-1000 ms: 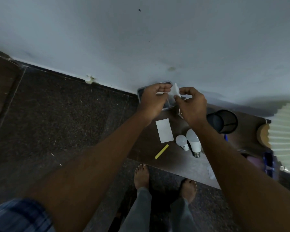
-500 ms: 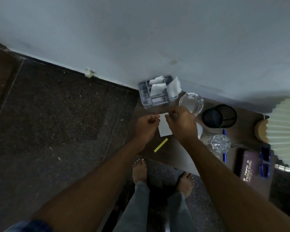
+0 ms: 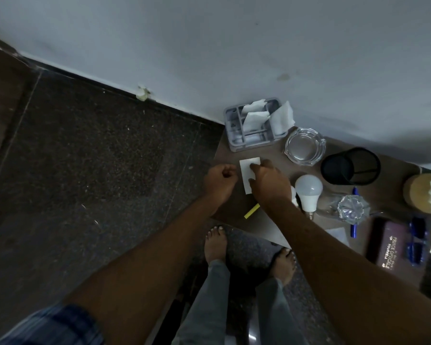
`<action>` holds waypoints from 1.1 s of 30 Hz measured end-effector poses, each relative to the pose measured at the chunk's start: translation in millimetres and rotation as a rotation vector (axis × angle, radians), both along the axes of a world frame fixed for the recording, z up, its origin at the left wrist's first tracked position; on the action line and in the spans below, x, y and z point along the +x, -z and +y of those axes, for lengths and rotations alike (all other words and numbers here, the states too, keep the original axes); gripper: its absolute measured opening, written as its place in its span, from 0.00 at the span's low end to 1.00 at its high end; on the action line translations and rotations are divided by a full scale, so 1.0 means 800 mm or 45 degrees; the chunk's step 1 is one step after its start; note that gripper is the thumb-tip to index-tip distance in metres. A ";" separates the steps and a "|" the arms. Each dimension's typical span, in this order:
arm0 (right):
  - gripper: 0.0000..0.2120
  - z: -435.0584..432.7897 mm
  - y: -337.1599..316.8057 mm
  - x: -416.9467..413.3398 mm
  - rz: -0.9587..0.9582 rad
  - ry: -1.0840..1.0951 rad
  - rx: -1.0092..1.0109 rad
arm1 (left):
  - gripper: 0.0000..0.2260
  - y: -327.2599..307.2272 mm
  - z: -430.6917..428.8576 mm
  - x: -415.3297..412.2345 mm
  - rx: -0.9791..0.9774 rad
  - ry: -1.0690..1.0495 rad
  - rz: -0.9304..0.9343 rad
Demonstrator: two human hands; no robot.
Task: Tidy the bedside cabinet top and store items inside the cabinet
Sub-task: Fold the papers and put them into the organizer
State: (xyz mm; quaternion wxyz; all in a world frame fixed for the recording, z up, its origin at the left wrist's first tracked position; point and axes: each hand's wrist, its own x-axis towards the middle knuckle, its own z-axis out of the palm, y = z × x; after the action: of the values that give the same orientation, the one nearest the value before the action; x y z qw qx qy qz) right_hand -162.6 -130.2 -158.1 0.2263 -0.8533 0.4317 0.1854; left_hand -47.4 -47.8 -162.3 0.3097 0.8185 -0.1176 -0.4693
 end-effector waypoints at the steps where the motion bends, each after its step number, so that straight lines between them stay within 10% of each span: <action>1: 0.19 0.004 0.001 0.006 -0.010 -0.009 0.020 | 0.15 0.001 0.005 0.006 0.012 0.002 -0.041; 18: 0.18 0.067 0.010 0.086 -0.300 0.019 0.090 | 0.09 0.018 0.051 0.069 0.134 -0.198 -0.041; 33: 0.10 0.044 -0.070 0.066 -0.976 0.580 0.421 | 0.09 -0.080 0.051 0.027 -0.428 -0.256 -0.265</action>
State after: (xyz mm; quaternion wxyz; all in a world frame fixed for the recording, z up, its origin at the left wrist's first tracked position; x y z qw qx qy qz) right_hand -109.9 -95.2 -102.0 0.5369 -0.6964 0.4579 -0.1308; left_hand -26.0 -6.8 -98.6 0.4733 0.8070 -0.1432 -0.3228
